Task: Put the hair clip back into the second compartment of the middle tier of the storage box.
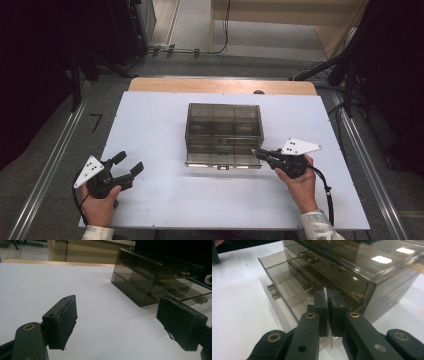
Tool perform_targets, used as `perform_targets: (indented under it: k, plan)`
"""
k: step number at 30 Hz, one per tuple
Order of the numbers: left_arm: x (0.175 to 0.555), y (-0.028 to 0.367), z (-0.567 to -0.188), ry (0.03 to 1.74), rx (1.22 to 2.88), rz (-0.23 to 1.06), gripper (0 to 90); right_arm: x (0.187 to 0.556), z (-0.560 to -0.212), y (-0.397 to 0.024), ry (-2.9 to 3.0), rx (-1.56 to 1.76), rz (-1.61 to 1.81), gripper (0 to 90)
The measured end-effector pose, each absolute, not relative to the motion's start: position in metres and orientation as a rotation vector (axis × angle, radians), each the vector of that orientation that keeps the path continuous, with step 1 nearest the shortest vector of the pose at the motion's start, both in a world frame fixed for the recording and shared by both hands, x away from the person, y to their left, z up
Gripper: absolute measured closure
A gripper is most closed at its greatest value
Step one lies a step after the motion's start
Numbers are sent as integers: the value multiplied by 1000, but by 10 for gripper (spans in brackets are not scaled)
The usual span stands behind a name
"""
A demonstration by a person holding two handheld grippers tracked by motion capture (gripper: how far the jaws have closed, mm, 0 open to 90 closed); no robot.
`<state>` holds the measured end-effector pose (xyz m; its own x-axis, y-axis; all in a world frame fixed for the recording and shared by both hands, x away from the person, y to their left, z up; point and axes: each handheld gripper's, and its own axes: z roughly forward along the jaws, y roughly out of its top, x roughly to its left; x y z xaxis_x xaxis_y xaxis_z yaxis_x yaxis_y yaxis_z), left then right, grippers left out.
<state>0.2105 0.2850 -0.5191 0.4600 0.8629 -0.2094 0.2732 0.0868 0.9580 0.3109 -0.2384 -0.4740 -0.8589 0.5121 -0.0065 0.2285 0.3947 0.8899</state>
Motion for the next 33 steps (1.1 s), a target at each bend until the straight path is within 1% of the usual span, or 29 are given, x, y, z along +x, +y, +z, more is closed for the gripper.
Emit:
perform_targets:
  k: [33]
  plan:
    - [210,286,-519,1061,1461,593,170,319,-467,-162,2462,483,1377,838]
